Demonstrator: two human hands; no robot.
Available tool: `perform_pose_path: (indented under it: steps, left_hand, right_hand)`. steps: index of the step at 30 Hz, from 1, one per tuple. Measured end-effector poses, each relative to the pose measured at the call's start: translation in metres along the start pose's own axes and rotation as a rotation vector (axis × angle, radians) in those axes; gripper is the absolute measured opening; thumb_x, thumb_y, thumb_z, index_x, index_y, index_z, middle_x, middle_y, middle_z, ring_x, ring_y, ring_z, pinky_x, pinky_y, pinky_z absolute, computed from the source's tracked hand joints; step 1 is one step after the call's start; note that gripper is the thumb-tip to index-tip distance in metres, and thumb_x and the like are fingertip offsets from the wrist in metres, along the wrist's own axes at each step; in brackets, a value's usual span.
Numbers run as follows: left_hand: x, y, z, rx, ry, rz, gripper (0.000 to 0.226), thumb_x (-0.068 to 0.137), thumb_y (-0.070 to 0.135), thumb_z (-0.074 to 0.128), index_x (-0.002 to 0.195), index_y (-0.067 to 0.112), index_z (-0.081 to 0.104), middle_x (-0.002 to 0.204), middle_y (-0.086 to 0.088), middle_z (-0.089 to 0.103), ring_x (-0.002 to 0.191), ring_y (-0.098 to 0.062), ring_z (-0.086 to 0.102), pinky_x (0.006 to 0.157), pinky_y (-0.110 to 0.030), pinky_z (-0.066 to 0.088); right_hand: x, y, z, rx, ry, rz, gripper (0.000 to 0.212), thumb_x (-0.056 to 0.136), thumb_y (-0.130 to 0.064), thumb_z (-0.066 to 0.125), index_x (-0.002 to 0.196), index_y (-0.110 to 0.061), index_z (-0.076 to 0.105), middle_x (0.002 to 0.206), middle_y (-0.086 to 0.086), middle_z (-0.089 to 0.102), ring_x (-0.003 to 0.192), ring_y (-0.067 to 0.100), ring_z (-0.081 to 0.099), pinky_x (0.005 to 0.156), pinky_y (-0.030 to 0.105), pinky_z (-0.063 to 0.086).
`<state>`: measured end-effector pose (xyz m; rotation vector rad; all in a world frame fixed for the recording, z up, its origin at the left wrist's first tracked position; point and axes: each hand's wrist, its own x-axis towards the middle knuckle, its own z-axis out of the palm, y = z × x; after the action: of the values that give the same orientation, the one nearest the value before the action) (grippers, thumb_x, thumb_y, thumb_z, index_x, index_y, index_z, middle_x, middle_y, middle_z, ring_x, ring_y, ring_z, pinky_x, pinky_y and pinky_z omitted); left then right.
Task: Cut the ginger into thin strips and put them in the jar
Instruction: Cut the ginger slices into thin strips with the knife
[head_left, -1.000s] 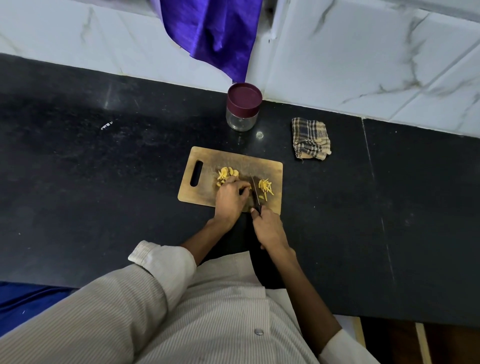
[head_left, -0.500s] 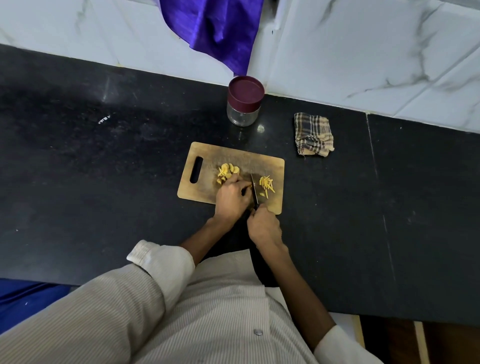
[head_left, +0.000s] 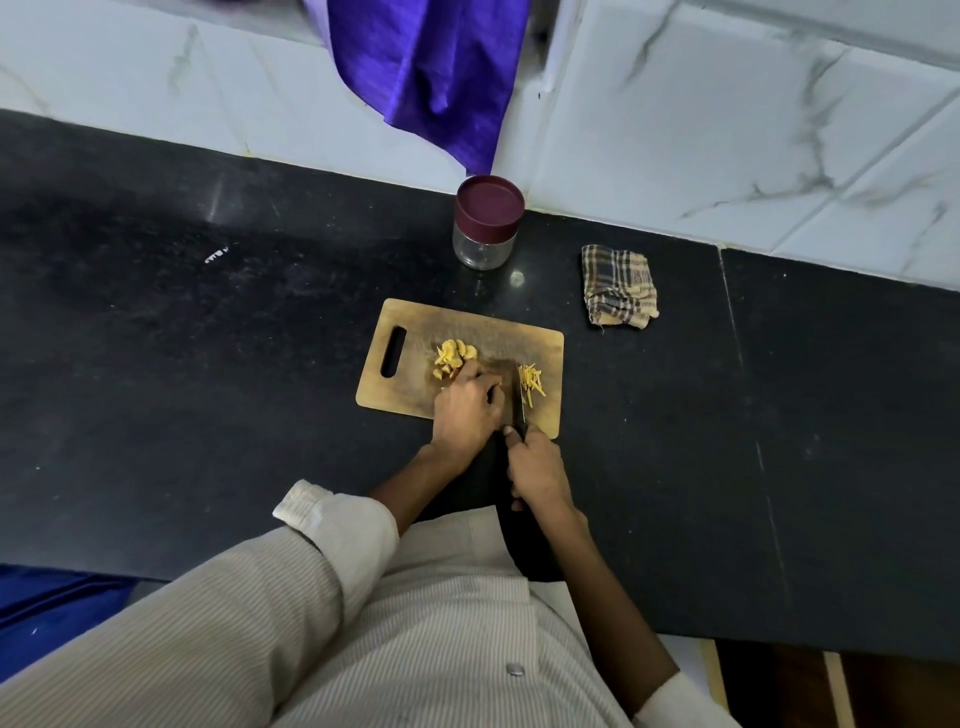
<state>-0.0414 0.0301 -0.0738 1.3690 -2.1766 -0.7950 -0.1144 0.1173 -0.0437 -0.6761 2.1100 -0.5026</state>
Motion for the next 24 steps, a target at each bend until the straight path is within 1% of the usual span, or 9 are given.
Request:
perform_pose_path:
  steps: [5,7,9,12,14,17,20,22,24]
  left_hand:
    - [0.004,-0.003,-0.002,-0.110,0.018,-0.040,0.016,0.087,0.007,0.062,0.098,0.007,0.074,0.106,-0.010,0.065,0.084,-0.021,0.065,0.076,-0.032,0.053]
    - [0.007,-0.004,-0.005,-0.166,0.029,-0.060,0.015,0.087,0.005,0.063,0.096,0.007,0.074,0.102,-0.009,0.066,0.074,-0.017,0.063,0.072,-0.029,0.053]
    - [0.008,-0.005,-0.007,-0.224,0.024,-0.085,0.012,0.087,0.005,0.064,0.094,0.008,0.073,0.098,-0.007,0.066,0.066,-0.014,0.061,0.065,-0.031,0.054]
    - [0.007,-0.008,-0.008,-0.279,0.023,-0.105,0.009,0.087,0.006,0.066,0.093,0.012,0.071,0.092,-0.005,0.067,0.066,-0.016,0.063,0.061,-0.036,0.056]
    - [0.004,-0.009,-0.010,-0.275,0.038,-0.096,0.008,0.087,0.008,0.066,0.092,0.013,0.070,0.090,-0.004,0.067,0.068,-0.014,0.062,0.062,-0.031,0.055]
    - [-0.004,-0.017,-0.015,-0.219,0.098,-0.039,0.006,0.087,0.008,0.066,0.091,0.011,0.069,0.091,-0.002,0.064,0.075,-0.009,0.058,0.070,-0.020,0.049]
    - [-0.014,-0.025,-0.017,-0.169,0.045,0.019,0.007,0.088,0.010,0.065,0.093,0.009,0.069,0.094,-0.001,0.061,0.073,-0.008,0.055,0.069,-0.019,0.046]
    - [-0.016,-0.027,-0.016,-0.141,0.018,0.055,0.006,0.088,0.010,0.065,0.092,0.009,0.069,0.096,-0.001,0.061,0.072,-0.008,0.054,0.068,-0.018,0.045]
    - [-0.015,-0.028,-0.015,-0.145,0.020,0.043,0.006,0.087,0.010,0.065,0.091,0.010,0.069,0.096,-0.001,0.062,0.073,-0.008,0.055,0.068,-0.016,0.045]
  right_hand:
    - [-0.002,0.001,-0.005,0.048,0.013,-0.015,0.034,0.104,-0.038,0.041,0.120,-0.011,0.053,0.093,0.014,0.058,0.056,0.020,0.055,0.037,0.024,0.044]
    - [-0.002,0.000,-0.006,0.053,0.021,-0.023,0.034,0.104,-0.038,0.041,0.119,-0.010,0.053,0.092,0.014,0.058,0.052,0.019,0.055,0.037,0.024,0.044]
    - [-0.004,-0.002,-0.006,0.046,0.015,-0.031,0.033,0.104,-0.038,0.041,0.116,-0.010,0.053,0.091,0.013,0.058,0.049,0.017,0.054,0.037,0.025,0.044]
    - [-0.008,-0.002,-0.002,0.019,-0.004,-0.036,0.031,0.104,-0.038,0.041,0.113,-0.011,0.053,0.089,0.012,0.058,0.046,0.016,0.054,0.037,0.025,0.044]
    - [-0.010,-0.003,0.000,0.000,-0.024,-0.044,0.030,0.104,-0.037,0.041,0.111,-0.010,0.054,0.088,0.012,0.058,0.046,0.017,0.054,0.036,0.025,0.044]
    - [-0.013,-0.003,0.002,-0.047,-0.049,-0.044,0.030,0.104,-0.036,0.042,0.112,-0.010,0.054,0.092,0.014,0.059,0.053,0.019,0.055,0.034,0.023,0.042]
    - [-0.011,-0.002,0.000,-0.079,-0.027,-0.026,0.031,0.104,-0.037,0.042,0.116,-0.010,0.054,0.099,0.017,0.063,0.056,0.020,0.057,0.034,0.022,0.041]
    - [-0.009,0.001,-0.003,-0.096,0.004,-0.009,0.033,0.104,-0.037,0.041,0.117,-0.010,0.054,0.102,0.018,0.065,0.058,0.022,0.059,0.036,0.024,0.044]
    - [-0.008,0.004,-0.005,-0.118,0.031,-0.003,0.034,0.104,-0.038,0.042,0.116,-0.010,0.055,0.101,0.017,0.066,0.062,0.024,0.062,0.041,0.030,0.051]
